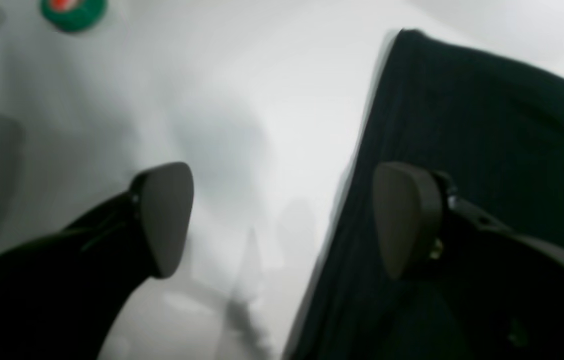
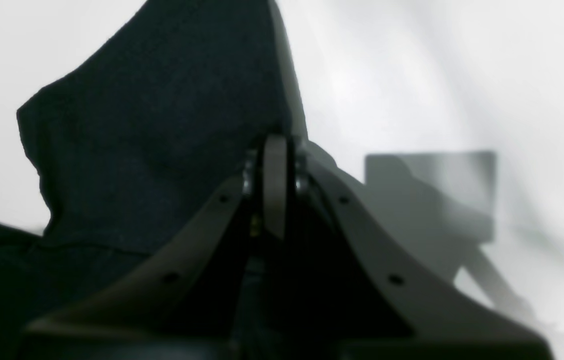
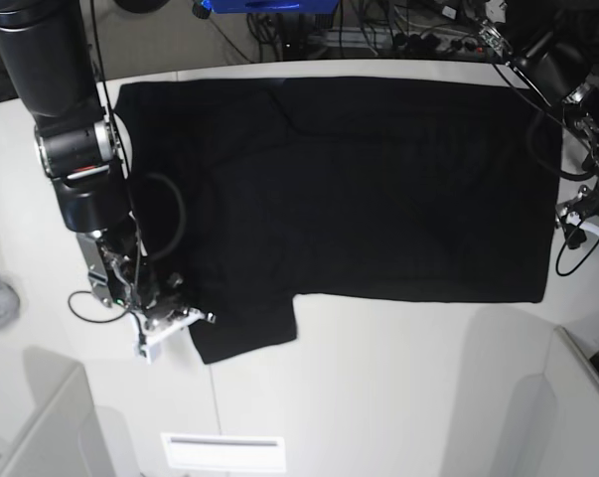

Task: Fold the T-shirt properly
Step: 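Reach left gripper to the opposite hem corner and grasp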

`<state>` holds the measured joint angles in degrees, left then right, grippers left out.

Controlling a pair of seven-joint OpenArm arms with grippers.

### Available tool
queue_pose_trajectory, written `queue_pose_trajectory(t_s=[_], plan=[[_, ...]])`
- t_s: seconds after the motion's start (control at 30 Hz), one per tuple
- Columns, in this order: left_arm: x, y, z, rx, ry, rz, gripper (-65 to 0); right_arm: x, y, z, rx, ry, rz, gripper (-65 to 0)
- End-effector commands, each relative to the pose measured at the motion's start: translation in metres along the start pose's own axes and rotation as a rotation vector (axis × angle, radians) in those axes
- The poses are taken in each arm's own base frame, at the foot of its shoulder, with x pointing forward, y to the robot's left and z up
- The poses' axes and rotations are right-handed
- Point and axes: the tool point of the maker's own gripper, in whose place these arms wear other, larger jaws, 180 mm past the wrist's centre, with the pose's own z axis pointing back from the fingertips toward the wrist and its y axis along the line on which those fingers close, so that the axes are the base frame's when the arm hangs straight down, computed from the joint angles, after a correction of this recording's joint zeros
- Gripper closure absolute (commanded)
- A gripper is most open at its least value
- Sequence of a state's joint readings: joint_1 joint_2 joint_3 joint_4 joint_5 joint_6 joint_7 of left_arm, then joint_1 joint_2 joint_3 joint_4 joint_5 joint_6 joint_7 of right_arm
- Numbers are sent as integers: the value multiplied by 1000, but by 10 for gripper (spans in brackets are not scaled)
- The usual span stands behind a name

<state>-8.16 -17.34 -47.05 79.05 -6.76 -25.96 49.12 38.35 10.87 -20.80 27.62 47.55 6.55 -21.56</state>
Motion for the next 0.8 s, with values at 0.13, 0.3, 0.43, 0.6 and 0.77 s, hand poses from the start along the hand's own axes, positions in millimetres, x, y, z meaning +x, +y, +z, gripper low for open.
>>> queue_pose_trajectory(t_s=[0.13,0.3,0.43,0.6,0.77], plan=[[36,-12,-27,-34,-43,-40,-541,22,5,4,7,-38,12,0],[55,-37,-51,-100,-71,-72,-541,23,3,5,5,-40,13,0],[68,-52,-69,-146,-74,-57,-541,22,3,5,5,-38,12,0],[80,-73,-91,-191,-80,-34,-541,23,2,5,3,-39,12,0],[89,-83,-102,-158,-94,-45,-541,23,1,6,2,-39,12,0]])
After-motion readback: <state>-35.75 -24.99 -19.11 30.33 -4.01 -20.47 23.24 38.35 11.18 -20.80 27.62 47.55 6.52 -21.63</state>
